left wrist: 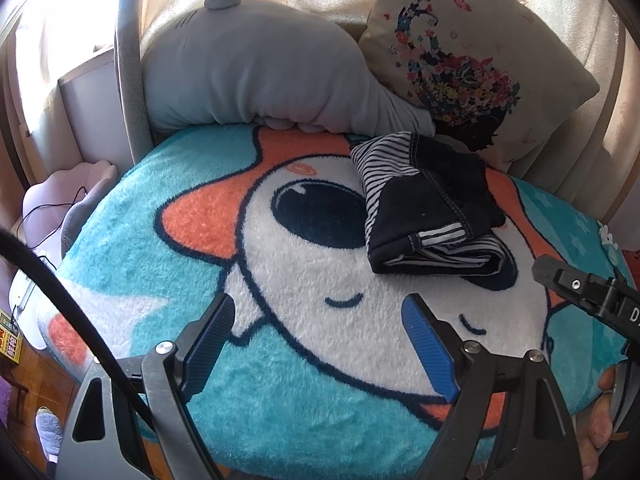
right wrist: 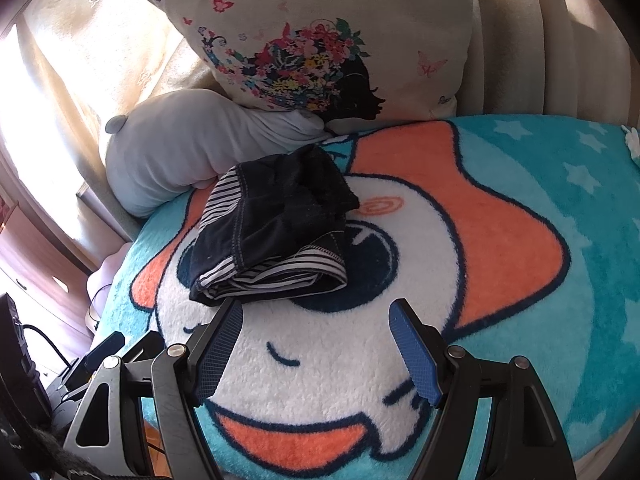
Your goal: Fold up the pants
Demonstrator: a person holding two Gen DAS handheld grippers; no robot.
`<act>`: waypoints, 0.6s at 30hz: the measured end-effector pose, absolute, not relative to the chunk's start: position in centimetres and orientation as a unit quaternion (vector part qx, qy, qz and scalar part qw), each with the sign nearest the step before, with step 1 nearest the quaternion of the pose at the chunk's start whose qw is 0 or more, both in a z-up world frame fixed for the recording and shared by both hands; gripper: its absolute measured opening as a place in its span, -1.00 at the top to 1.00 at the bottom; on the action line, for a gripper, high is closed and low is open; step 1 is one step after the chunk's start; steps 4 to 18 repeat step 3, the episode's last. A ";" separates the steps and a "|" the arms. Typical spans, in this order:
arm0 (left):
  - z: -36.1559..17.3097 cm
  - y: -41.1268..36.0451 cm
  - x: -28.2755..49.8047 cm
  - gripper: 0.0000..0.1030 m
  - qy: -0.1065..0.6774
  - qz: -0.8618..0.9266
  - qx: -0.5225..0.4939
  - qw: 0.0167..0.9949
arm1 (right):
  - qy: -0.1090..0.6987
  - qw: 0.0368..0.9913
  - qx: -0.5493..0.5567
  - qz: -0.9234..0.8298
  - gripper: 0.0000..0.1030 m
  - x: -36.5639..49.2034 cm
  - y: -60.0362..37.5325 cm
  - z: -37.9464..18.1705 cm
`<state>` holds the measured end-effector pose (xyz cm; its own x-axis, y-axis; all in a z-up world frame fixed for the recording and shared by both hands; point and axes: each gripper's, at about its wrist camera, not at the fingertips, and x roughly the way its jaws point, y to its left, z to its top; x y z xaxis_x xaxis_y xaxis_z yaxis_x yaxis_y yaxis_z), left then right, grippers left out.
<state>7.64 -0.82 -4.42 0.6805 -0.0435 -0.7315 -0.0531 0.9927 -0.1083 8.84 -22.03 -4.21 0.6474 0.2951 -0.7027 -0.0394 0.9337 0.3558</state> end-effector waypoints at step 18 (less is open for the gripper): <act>-4.9 -0.8 8.2 -0.64 0.405 0.005 -0.062 0.912 | 0.412 0.893 0.160 0.091 -0.54 9.5 -22.4 -4.6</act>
